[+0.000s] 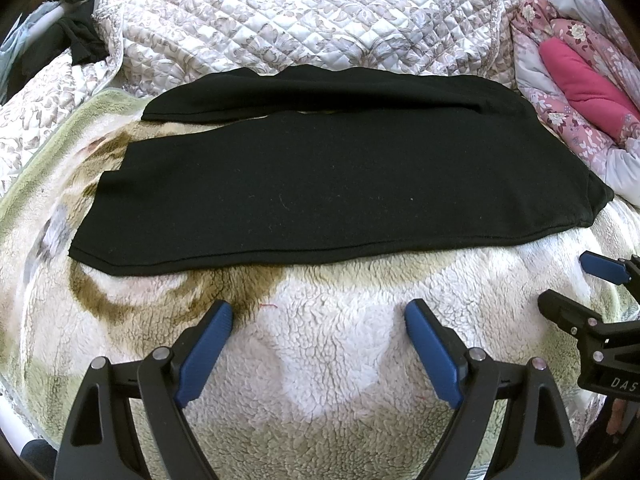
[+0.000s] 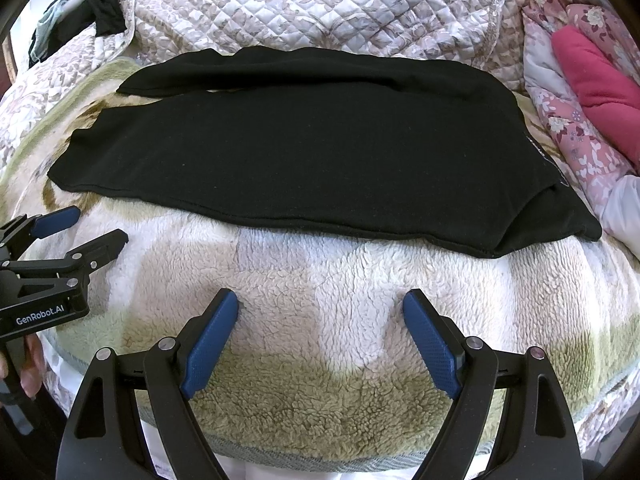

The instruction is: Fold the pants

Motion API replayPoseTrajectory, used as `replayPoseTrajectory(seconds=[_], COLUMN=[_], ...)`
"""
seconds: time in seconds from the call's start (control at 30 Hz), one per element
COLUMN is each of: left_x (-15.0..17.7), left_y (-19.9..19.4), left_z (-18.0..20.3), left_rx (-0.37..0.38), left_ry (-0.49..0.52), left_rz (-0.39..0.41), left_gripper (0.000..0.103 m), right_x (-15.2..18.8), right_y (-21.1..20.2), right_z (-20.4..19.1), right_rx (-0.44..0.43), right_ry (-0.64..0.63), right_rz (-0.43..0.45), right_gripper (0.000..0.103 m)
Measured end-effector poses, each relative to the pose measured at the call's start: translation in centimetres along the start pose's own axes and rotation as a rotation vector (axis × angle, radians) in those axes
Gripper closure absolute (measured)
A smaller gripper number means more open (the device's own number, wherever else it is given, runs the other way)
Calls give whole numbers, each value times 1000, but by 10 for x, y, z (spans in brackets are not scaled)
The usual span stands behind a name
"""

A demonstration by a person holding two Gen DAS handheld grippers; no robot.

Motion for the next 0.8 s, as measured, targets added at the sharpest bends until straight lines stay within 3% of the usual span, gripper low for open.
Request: replayPoseTrajectory(seconds=[0.8], left_x=[1], left_y=[-1], left_z=[-2], left_rx=[4], left_ry=[-6], left_rz=[-6], left_gripper=[13], right_x=[-1], right_y=[-6], right_z=[0], right_rx=[-31], right_ry=[-23], right_rz=[-4], right_gripper=[18])
Point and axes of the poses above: each gripper's, at about its wrist camera, not at the fingertips, and y roughly the way its jaws point, z to its right, x to its underside, the point moved 10 cm from there along y, roughly the way its jaws point, and after that the axes turned 3 degrees about z, right-handed, at the moved point
